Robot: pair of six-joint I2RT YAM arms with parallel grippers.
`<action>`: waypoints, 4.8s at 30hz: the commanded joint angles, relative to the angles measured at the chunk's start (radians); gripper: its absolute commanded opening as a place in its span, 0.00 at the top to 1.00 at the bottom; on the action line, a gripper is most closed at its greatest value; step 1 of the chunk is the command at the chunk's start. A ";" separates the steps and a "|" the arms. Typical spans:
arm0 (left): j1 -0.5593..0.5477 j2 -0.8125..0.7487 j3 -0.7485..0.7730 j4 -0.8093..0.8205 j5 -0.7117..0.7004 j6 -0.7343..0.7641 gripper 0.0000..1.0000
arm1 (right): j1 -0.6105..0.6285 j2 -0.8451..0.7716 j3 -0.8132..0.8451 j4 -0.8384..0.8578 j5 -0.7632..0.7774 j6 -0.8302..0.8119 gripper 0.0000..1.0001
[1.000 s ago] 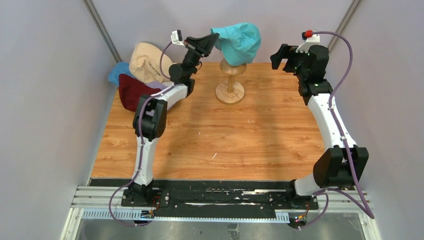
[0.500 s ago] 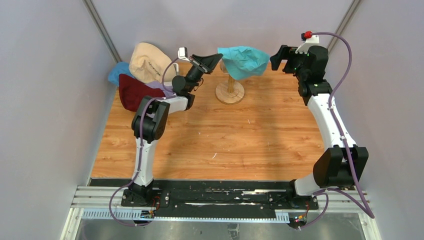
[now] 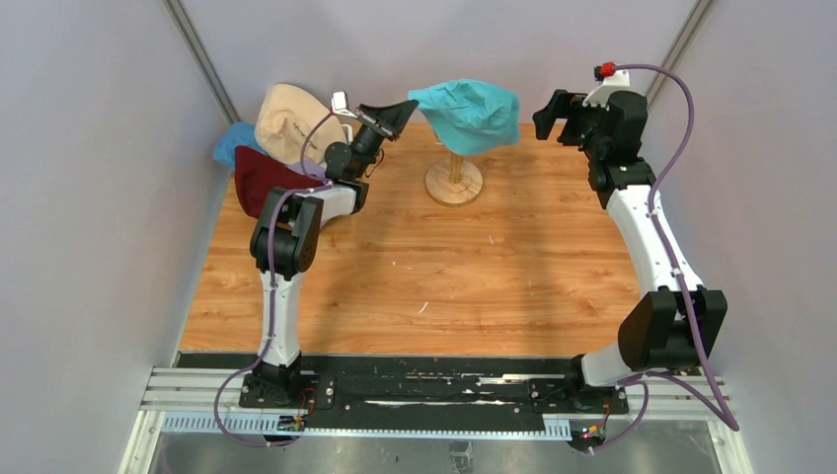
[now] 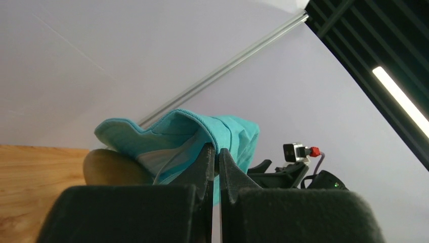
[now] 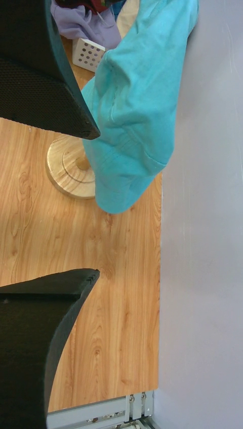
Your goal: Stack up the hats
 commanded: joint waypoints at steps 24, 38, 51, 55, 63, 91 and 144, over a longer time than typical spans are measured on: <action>0.031 0.025 -0.160 0.000 0.006 0.038 1.00 | -0.014 0.013 -0.011 0.016 -0.022 0.020 0.03; 0.046 0.037 -0.130 -0.024 -0.038 0.011 1.00 | -0.014 0.027 0.007 0.016 -0.037 0.023 0.03; 0.046 0.061 -0.001 -0.144 -0.049 0.014 1.00 | -0.014 0.023 0.004 0.012 -0.034 0.022 0.03; 0.046 0.076 -0.037 -0.149 -0.057 0.009 1.00 | -0.014 0.021 0.000 0.012 -0.035 0.023 0.03; 0.046 0.101 -0.120 -0.099 -0.056 -0.006 1.00 | -0.014 0.023 -0.003 0.013 -0.040 0.027 0.03; 0.046 0.155 -0.263 -0.023 -0.028 -0.005 1.00 | -0.013 0.029 -0.018 0.027 -0.054 0.039 0.03; 0.046 -0.377 -0.312 -0.474 0.009 0.247 0.40 | 0.006 0.027 -0.014 0.044 -0.072 0.051 0.03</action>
